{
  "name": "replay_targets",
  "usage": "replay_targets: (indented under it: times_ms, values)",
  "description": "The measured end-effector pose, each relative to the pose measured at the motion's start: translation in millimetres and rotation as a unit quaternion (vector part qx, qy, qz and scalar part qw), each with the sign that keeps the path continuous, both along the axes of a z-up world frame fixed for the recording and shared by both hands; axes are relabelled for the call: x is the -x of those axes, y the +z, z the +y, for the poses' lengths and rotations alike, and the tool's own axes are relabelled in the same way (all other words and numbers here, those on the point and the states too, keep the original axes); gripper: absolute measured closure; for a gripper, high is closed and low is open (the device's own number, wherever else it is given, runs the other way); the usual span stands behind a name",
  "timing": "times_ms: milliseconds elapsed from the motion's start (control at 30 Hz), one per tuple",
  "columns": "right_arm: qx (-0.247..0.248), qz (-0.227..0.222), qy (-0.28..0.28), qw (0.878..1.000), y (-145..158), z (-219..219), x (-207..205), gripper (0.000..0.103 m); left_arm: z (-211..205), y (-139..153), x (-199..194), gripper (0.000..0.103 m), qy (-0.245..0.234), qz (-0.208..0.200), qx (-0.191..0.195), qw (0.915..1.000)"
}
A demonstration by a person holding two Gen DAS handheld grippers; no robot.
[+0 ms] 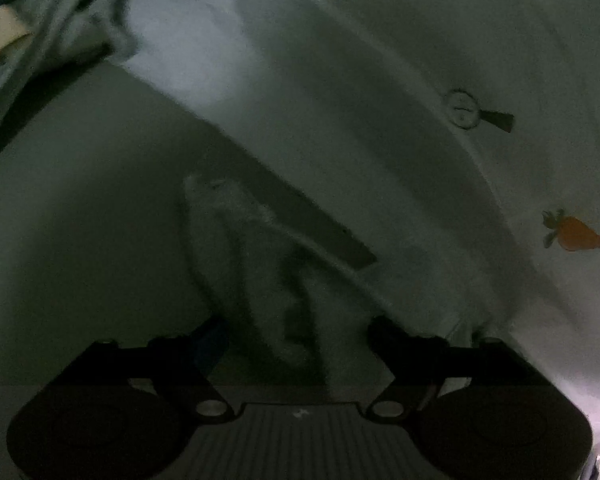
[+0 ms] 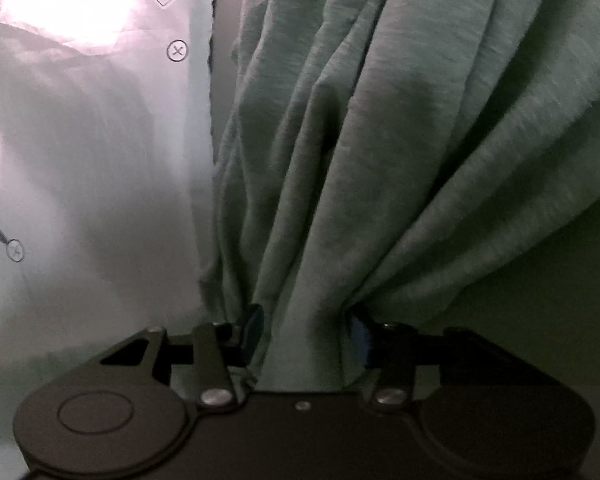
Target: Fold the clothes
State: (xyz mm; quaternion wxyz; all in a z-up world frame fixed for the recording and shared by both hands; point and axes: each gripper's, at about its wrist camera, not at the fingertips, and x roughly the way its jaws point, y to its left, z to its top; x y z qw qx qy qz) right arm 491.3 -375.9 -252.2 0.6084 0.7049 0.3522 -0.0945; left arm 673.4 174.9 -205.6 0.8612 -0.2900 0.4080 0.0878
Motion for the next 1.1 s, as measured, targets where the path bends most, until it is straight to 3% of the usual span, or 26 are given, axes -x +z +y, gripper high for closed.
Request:
replay_targets:
  times_ms: [33,67,100,133,167,300,533,700,767,833,900,933,1033,1100]
  values:
    - [-0.004,0.001,-0.005,1.0,-2,1,0,0.06,-4,0,-3,0.034,0.001,-0.006,-0.011,0.9999]
    - [0.0,0.005,-0.005,1.0,-3,1,-2,0.063,-7,-1,-5,0.052,0.0,-0.013,-0.021,0.9997]
    - [0.006,0.01,-0.004,1.0,-4,1,-3,0.075,-9,-1,-7,0.063,0.001,-0.015,-0.029,0.9995]
    - [0.011,0.017,-0.003,1.0,-5,1,-5,0.09,-9,-1,-8,0.089,0.009,-0.01,-0.037,0.9992]
    - [0.015,0.016,-0.003,1.0,-4,1,-5,0.097,-7,-1,-7,0.09,0.02,-0.007,-0.036,0.9991]
    - [0.087,0.003,0.027,0.996,22,8,-6,0.101,2,17,12,0.092,0.052,-0.022,-0.02,0.9982]
    - [0.177,-0.079,0.078,0.978,97,16,30,0.101,13,109,111,0.093,0.061,-0.09,-0.055,0.9925]
    - [0.157,-0.145,0.085,0.973,147,-12,87,0.101,19,181,214,0.093,0.061,-0.133,-0.082,0.9858]
    - [0.156,-0.162,0.102,0.969,158,-16,100,0.101,20,199,252,0.091,0.062,-0.133,-0.098,0.9844]
    - [0.162,-0.169,0.127,0.964,160,-14,103,0.101,24,197,269,0.083,0.061,-0.109,-0.118,0.9851]
    - [0.184,-0.139,0.152,0.961,150,-5,94,0.098,32,174,272,0.072,0.071,-0.071,-0.133,0.986]
    - [0.186,-0.122,0.162,0.961,141,-5,87,0.093,39,156,273,0.071,0.084,-0.043,-0.131,0.9868]
    - [0.181,-0.071,0.183,0.964,114,1,77,0.091,58,116,287,0.07,0.128,0.046,-0.108,0.9849]
    - [0.175,-0.061,0.186,0.965,104,1,78,0.089,63,101,311,0.065,0.137,0.054,-0.089,0.9851]
